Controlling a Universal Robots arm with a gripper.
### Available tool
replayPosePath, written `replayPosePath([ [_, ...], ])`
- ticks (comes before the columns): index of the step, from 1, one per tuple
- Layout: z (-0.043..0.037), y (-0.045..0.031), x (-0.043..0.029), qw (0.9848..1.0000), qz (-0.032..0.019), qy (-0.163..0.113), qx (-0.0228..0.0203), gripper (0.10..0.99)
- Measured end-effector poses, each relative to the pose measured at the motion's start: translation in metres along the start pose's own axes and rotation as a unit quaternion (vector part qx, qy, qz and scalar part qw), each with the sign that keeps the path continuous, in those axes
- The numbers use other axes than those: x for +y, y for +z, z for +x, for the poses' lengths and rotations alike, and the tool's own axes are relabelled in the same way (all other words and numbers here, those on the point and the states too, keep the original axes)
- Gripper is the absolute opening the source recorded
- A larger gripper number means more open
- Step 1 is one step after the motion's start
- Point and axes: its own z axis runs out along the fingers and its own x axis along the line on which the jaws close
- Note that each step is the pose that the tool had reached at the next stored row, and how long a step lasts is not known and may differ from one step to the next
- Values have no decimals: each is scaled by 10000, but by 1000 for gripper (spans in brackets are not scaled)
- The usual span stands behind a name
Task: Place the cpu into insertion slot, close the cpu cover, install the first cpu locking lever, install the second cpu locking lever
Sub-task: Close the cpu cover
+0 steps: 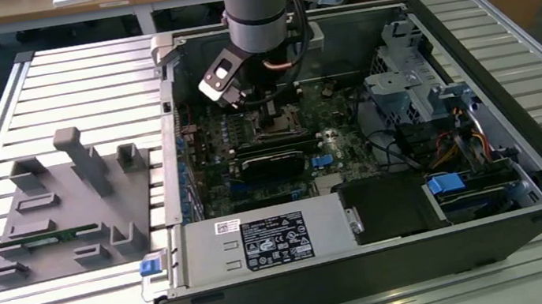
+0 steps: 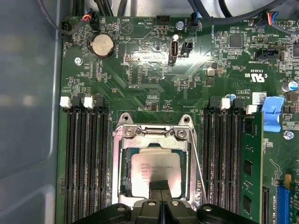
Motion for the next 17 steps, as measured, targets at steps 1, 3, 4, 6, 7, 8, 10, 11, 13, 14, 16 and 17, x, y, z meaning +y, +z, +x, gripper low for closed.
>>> replayPosePath([
  [1, -1, 3, 0, 10000, 1, 0, -1, 106],
  [3, -1, 10, 0, 10000, 5, 0, 0, 106],
  [4, -1, 13, 1, 10000, 7, 0, 0, 106],
  [6, 1, 17, 16, 10000, 12, 0, 3, 106],
  [7, 1, 19, 36, 10000, 21, 1, 4, 106],
  [8, 4, 21, 53, 10000, 23, 1, 7, 106],
  [10, 5, 23, 77, 10000, 30, 1, 14, 106],
  [11, 4, 23, 79, 10000, 30, 1, 20, 106],
  [13, 6, 13, 80, 10000, 29, 2, 25, 106],
  [14, 6, 4, 80, 10000, 30, 2, 24, 106],
  [16, 6, -11, 75, 10000, 30, 1, 25, 106],
  [17, 6, -12, 67, 10000, 30, 2, 28, 106],
])
